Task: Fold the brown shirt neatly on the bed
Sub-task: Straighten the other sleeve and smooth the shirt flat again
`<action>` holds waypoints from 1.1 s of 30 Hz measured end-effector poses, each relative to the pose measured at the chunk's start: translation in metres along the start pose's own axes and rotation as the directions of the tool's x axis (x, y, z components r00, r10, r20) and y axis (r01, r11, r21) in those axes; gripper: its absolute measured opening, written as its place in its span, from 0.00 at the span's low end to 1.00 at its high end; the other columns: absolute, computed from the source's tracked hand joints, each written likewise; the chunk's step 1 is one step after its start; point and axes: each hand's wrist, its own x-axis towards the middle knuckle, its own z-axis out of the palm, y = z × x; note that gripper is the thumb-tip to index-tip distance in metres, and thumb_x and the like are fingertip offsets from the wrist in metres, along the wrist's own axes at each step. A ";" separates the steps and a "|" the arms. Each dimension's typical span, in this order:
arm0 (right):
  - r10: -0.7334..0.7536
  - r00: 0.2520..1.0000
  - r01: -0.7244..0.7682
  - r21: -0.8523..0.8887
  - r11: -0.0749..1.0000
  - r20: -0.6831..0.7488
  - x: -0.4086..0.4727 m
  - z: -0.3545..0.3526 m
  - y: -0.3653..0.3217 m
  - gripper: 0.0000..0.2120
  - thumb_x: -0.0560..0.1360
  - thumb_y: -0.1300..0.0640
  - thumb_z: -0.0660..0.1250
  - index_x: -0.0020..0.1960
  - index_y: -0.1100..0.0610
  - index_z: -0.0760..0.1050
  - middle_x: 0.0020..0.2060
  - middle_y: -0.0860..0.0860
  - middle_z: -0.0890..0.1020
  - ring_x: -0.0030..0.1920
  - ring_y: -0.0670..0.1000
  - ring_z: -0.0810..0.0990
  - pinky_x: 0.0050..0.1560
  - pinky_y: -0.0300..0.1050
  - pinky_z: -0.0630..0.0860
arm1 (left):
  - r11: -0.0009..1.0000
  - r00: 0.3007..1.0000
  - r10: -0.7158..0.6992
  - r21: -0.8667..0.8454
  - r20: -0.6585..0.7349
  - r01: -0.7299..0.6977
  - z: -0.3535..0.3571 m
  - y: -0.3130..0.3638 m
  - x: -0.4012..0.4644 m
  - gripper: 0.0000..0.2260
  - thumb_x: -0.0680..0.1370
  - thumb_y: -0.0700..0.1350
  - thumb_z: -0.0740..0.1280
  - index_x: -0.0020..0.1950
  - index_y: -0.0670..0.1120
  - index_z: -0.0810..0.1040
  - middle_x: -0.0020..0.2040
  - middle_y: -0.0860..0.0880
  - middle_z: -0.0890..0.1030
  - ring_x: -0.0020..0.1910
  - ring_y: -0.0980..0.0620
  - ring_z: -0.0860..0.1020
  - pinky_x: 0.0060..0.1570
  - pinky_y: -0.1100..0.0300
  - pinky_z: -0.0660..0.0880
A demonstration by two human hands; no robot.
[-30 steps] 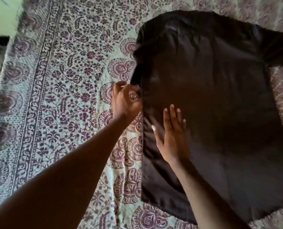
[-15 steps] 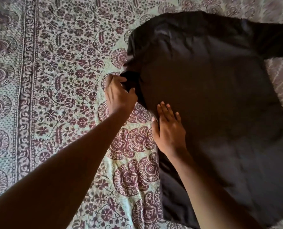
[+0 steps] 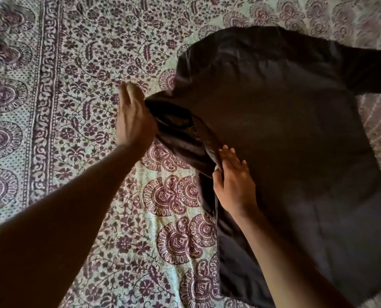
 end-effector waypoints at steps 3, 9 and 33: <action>0.044 0.999 -0.044 0.020 0.999 0.008 0.000 0.002 -0.005 0.37 0.76 0.43 0.45 0.79 0.58 0.66 0.80 0.53 0.65 0.82 0.51 0.60 0.80 0.59 0.57 | 0.885 0.908 -0.384 -0.214 0.168 0.414 0.003 0.033 -0.047 0.35 0.81 0.57 0.65 0.76 0.38 0.52 0.69 0.35 0.71 0.67 0.36 0.74 0.61 0.48 0.73; -0.001 1.000 0.001 -0.023 1.000 -0.009 -0.008 0.013 -0.001 0.35 0.80 0.42 0.48 0.81 0.58 0.62 0.82 0.54 0.61 0.82 0.53 0.57 0.80 0.61 0.54 | 0.762 0.770 -0.593 -0.145 0.236 0.632 0.034 0.061 -0.096 0.19 0.75 0.55 0.69 0.59 0.45 0.74 0.53 0.47 0.81 0.55 0.44 0.78 0.51 0.50 0.75; 0.169 0.986 -0.168 0.039 0.985 -0.014 0.008 -0.013 -0.057 0.28 0.79 0.50 0.66 0.76 0.59 0.69 0.81 0.59 0.60 0.81 0.59 0.58 0.79 0.58 0.62 | 0.981 0.937 -0.186 -0.005 -0.297 0.193 -0.064 -0.095 -0.064 0.21 0.77 0.37 0.65 0.71 0.45 0.71 0.59 0.42 0.82 0.55 0.41 0.75 0.52 0.46 0.73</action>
